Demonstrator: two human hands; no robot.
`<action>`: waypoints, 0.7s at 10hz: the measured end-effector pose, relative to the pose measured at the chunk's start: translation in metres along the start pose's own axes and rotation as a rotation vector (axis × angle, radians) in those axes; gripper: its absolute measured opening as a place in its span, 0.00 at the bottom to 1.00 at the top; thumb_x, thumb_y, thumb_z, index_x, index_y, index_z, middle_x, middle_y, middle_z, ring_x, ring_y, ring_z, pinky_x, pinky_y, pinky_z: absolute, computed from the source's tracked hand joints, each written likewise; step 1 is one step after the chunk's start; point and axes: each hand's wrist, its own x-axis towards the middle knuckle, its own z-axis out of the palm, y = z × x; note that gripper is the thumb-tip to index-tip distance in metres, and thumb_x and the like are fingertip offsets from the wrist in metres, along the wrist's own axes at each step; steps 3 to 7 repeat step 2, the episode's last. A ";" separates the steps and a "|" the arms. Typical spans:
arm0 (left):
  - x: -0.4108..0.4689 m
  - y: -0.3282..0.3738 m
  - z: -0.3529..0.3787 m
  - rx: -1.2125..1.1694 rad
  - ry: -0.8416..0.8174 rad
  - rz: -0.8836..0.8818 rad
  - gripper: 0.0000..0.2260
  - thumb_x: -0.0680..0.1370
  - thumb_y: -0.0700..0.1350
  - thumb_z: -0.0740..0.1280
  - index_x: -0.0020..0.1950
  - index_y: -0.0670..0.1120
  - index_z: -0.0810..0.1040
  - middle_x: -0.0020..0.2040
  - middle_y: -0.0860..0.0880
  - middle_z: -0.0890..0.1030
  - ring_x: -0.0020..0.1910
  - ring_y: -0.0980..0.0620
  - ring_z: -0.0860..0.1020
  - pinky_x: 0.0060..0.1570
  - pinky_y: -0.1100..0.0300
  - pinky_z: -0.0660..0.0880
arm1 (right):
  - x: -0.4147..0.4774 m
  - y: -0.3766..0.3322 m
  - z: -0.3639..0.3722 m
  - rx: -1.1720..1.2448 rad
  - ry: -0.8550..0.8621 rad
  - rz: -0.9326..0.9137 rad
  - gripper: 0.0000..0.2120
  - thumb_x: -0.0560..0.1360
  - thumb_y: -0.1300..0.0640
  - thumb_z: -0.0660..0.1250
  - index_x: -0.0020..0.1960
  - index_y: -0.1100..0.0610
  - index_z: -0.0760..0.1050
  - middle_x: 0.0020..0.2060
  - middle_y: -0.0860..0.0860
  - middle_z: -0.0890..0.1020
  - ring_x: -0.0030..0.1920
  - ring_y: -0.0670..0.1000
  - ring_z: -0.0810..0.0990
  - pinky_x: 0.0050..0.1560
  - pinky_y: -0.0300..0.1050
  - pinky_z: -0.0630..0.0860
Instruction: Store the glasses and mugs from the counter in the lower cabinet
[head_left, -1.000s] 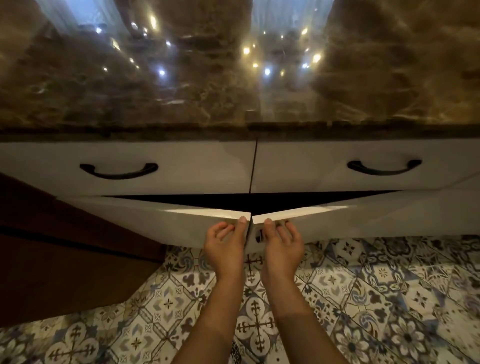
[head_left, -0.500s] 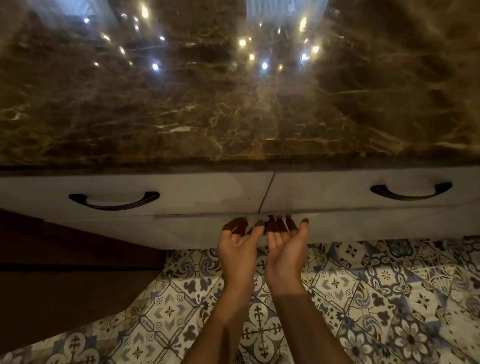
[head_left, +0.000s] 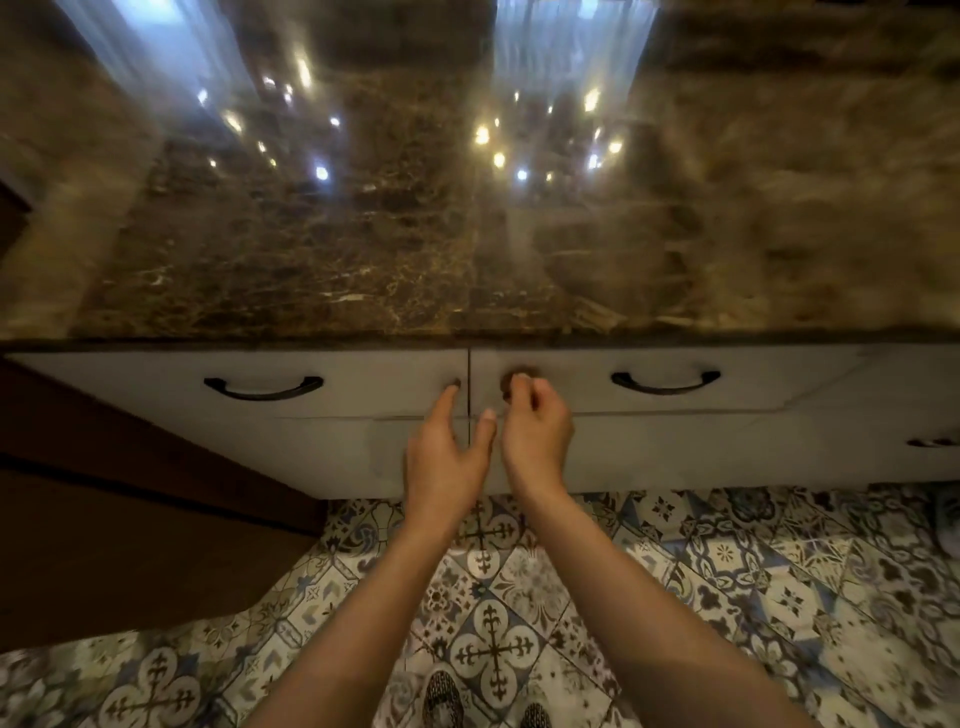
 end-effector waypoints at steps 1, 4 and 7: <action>-0.009 0.045 -0.043 0.127 0.111 0.250 0.23 0.80 0.55 0.66 0.73 0.48 0.73 0.68 0.50 0.78 0.67 0.52 0.76 0.64 0.55 0.75 | -0.008 -0.051 -0.022 -0.211 -0.029 -0.312 0.16 0.83 0.50 0.60 0.39 0.53 0.77 0.34 0.48 0.80 0.36 0.44 0.77 0.38 0.45 0.72; -0.007 0.095 -0.088 0.222 0.236 0.490 0.22 0.80 0.55 0.66 0.72 0.47 0.73 0.66 0.49 0.79 0.65 0.51 0.77 0.63 0.50 0.77 | -0.013 -0.110 -0.042 -0.270 -0.016 -0.591 0.14 0.83 0.52 0.60 0.42 0.54 0.79 0.37 0.47 0.81 0.39 0.45 0.77 0.41 0.43 0.72; -0.007 0.095 -0.088 0.222 0.236 0.490 0.22 0.80 0.55 0.66 0.72 0.47 0.73 0.66 0.49 0.79 0.65 0.51 0.77 0.63 0.50 0.77 | -0.013 -0.110 -0.042 -0.270 -0.016 -0.591 0.14 0.83 0.52 0.60 0.42 0.54 0.79 0.37 0.47 0.81 0.39 0.45 0.77 0.41 0.43 0.72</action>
